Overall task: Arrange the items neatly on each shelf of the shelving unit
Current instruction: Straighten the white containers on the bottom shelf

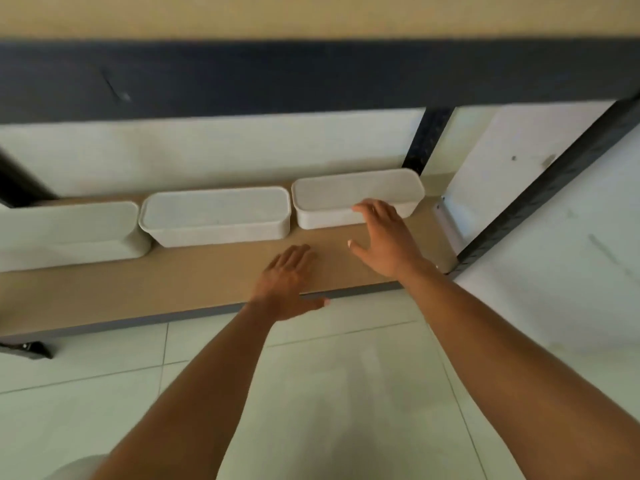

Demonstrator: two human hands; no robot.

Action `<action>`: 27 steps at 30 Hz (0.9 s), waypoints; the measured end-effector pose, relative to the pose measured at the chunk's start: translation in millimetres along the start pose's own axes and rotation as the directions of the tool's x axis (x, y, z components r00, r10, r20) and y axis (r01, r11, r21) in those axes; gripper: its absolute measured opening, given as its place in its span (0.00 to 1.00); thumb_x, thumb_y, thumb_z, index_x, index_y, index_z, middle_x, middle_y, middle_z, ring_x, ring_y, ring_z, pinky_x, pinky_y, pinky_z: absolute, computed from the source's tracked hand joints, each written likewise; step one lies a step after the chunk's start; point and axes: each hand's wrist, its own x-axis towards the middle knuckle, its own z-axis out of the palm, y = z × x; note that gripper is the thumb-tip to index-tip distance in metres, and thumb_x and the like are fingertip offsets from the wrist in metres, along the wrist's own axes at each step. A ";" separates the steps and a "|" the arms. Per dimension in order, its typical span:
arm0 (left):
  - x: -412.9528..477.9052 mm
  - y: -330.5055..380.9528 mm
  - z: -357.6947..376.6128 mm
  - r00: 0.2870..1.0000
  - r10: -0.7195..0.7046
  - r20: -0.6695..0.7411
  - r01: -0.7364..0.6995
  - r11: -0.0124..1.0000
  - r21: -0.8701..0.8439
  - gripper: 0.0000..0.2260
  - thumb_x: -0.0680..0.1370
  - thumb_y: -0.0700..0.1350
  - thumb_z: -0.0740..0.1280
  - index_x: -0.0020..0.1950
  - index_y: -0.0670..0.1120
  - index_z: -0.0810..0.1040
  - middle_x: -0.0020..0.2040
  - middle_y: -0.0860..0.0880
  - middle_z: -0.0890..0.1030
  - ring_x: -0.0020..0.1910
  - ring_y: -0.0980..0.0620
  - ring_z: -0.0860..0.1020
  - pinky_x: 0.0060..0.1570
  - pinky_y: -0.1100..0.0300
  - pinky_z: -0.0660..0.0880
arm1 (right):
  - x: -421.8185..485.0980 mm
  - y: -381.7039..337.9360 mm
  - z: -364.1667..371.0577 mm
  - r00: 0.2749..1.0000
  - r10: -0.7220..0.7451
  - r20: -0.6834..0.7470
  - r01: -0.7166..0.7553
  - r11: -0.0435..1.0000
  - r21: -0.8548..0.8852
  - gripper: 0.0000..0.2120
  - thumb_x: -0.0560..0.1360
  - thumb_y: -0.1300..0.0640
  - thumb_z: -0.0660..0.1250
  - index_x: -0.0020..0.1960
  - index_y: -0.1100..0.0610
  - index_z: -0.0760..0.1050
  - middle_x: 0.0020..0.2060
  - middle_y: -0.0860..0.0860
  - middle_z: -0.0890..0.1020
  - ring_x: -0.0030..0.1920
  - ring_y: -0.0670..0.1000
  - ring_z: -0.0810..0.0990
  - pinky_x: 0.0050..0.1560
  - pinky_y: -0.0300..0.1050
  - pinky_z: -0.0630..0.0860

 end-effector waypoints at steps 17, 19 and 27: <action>13.2 -32.8 40.4 0.982 0.135 -0.131 -0.112 0.980 0.165 0.44 0.74 0.75 0.54 0.83 0.49 0.54 0.80 0.49 0.59 0.80 0.46 0.54 0.80 0.48 0.50 | 74.5 9.9 64.3 0.963 0.068 -0.261 -0.082 0.996 -0.043 0.24 0.82 0.61 0.64 0.77 0.50 0.70 0.77 0.51 0.71 0.79 0.58 0.66 0.79 0.62 0.56; 13.7 -32.7 41.9 0.980 0.135 -0.145 -0.109 0.979 0.171 0.44 0.74 0.74 0.54 0.82 0.48 0.55 0.80 0.48 0.60 0.80 0.46 0.55 0.80 0.47 0.52 | 83.8 11.3 63.6 0.965 0.084 -0.249 -0.099 0.994 -0.047 0.24 0.82 0.61 0.64 0.78 0.50 0.70 0.78 0.51 0.70 0.79 0.57 0.65 0.80 0.61 0.54; 14.1 -34.1 44.0 0.977 0.147 -0.153 -0.118 0.975 0.187 0.43 0.75 0.75 0.53 0.82 0.49 0.56 0.80 0.48 0.61 0.80 0.46 0.56 0.79 0.46 0.54 | 106.9 13.2 64.8 0.963 0.110 -0.244 -0.126 0.991 -0.051 0.25 0.83 0.61 0.64 0.79 0.49 0.68 0.79 0.50 0.69 0.80 0.57 0.63 0.80 0.60 0.52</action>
